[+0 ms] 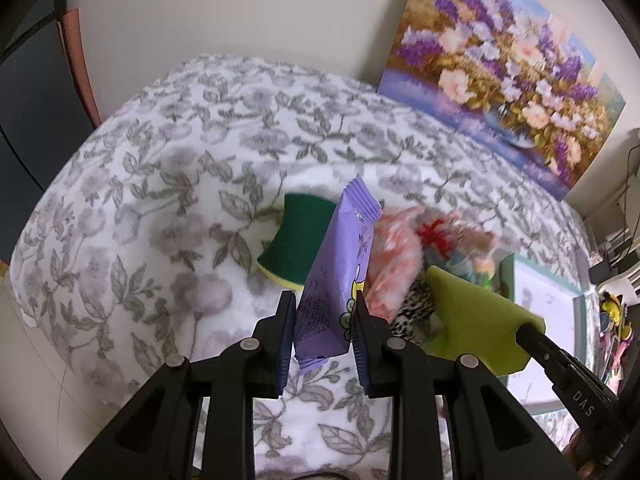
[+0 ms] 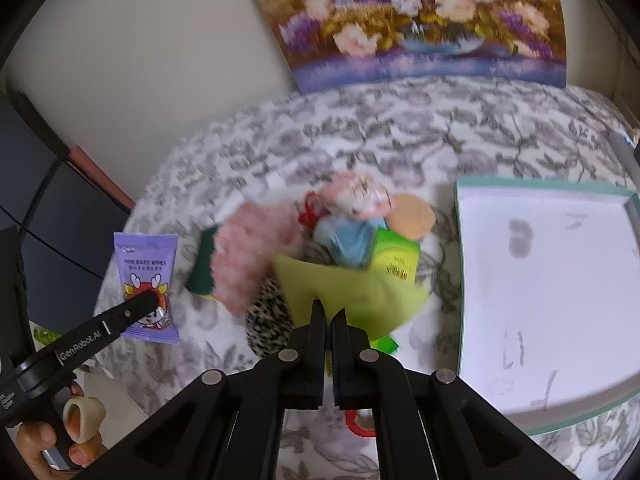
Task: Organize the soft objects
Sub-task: 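Lift the packet with the left tool while the right tool carries the cloth toward the tray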
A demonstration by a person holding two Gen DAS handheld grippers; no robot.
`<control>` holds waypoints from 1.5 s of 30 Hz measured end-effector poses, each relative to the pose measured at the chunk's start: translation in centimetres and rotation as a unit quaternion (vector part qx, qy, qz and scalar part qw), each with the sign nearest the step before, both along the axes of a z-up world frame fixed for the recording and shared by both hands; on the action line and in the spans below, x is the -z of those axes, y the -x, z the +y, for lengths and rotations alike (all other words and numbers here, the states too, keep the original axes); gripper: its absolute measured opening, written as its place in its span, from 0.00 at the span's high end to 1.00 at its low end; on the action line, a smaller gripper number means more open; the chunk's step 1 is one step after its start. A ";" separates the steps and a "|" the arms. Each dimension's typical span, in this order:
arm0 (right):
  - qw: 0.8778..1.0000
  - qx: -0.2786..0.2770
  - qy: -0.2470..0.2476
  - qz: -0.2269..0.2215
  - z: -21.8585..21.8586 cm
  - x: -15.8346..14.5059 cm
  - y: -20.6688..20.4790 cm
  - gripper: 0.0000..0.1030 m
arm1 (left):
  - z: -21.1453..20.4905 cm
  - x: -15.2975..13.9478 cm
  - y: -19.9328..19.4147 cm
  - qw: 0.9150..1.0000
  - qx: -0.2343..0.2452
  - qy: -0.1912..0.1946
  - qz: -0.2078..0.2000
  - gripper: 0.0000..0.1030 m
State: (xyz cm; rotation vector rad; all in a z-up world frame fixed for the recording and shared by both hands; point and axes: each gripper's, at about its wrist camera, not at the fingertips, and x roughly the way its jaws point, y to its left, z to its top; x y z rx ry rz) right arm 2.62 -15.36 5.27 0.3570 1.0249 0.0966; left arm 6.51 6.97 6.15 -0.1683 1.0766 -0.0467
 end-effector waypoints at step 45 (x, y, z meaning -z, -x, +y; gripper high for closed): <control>0.960 0.271 0.052 -0.046 -22.5 -2.3 6.0 0.97 | -28.0 -0.9 1.8 0.979 0.203 -0.001 -0.008 0.73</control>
